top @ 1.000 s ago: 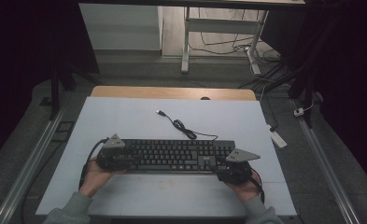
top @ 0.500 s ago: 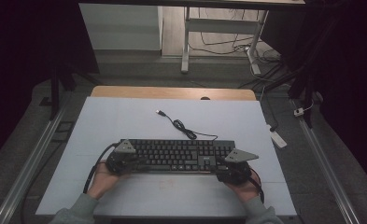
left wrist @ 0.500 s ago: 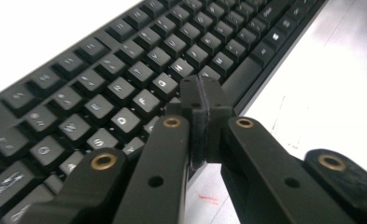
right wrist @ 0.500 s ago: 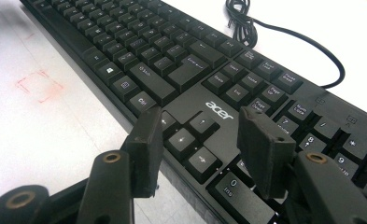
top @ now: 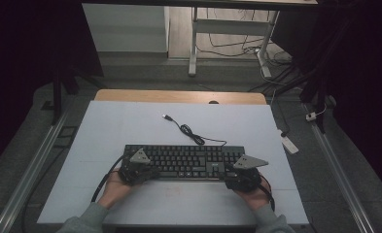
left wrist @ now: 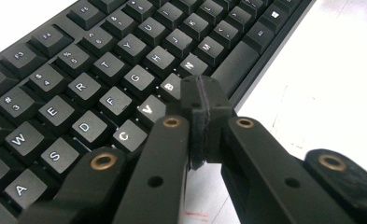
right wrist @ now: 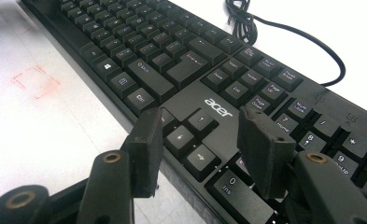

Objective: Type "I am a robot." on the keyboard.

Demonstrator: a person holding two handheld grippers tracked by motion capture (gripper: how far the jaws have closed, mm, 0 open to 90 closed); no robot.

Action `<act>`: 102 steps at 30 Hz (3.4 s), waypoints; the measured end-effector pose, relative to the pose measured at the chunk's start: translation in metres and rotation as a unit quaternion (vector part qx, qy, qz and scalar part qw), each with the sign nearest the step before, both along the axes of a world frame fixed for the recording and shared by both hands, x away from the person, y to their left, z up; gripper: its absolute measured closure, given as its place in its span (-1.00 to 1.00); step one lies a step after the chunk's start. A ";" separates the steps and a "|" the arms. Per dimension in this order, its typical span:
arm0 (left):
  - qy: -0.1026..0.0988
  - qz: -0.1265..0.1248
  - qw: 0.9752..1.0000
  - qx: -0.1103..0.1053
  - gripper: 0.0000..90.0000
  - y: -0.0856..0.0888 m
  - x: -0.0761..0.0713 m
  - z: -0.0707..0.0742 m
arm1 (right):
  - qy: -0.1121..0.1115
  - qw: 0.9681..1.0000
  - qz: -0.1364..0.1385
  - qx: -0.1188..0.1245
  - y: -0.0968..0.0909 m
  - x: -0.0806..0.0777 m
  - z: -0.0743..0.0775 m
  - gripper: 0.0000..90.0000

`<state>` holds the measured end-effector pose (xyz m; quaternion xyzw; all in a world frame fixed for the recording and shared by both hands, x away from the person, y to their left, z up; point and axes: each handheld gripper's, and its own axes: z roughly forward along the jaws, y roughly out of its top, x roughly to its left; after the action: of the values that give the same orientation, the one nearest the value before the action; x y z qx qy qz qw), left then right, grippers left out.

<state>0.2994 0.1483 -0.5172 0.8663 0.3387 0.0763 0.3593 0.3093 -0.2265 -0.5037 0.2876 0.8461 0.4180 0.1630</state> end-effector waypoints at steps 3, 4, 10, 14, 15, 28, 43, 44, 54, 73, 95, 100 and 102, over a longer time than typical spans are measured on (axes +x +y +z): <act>0.001 0.000 1.000 0.001 0.97 -0.001 0.001 -0.001 | 0.000 1.000 0.001 -0.001 0.000 0.000 -0.001 0.13; 0.000 0.000 1.000 0.002 0.97 -0.001 0.001 -0.001 | 0.000 1.000 0.001 -0.002 0.000 0.000 -0.001 0.13; 0.001 -0.001 1.000 0.005 0.97 -0.002 0.001 -0.003 | -0.001 1.000 0.001 -0.005 0.000 0.000 0.000 0.13; 0.001 -0.001 1.000 0.004 0.97 -0.002 0.001 -0.003 | 0.000 1.000 0.001 -0.003 0.000 0.000 -0.001 0.13; 0.001 -0.001 1.000 0.004 0.97 -0.003 0.001 -0.004 | 0.000 1.000 0.001 -0.003 0.000 0.000 -0.001 0.13; -0.026 0.003 0.999 -0.018 0.97 0.002 -0.003 0.007 | -0.002 1.000 0.002 -0.002 0.000 0.000 0.000 0.13; -0.050 0.076 0.994 -0.062 0.07 0.032 -0.004 0.026 | 0.000 1.000 0.001 -0.004 -0.001 0.001 -0.001 0.12; -0.049 0.079 0.994 -0.064 0.04 0.034 -0.004 0.026 | -0.001 1.000 0.000 -0.004 -0.001 0.001 -0.001 0.12; -0.050 0.087 0.993 -0.068 -0.07 0.040 -0.003 0.029 | 0.000 1.000 0.002 -0.005 -0.001 0.001 -0.001 0.12; -0.051 0.104 0.991 -0.061 0.08 0.050 0.000 0.029 | 0.001 1.000 -0.001 -0.009 -0.001 0.001 -0.002 0.12; -0.041 0.132 0.990 -0.019 0.93 0.063 0.009 0.016 | 0.000 1.000 0.000 -0.009 -0.002 0.002 -0.002 0.12; -0.028 0.134 0.991 -0.002 0.97 0.063 0.012 0.010 | 0.000 1.000 0.000 -0.010 -0.001 0.002 -0.002 0.12; -0.024 0.132 0.991 0.001 0.97 0.062 0.013 0.008 | 0.000 1.000 0.000 -0.010 -0.002 0.003 -0.002 0.12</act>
<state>0.3124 0.2103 -0.5094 0.8124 0.4409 0.1446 0.3531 0.3118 -0.2280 -0.5062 0.2860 0.8503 0.4096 0.1656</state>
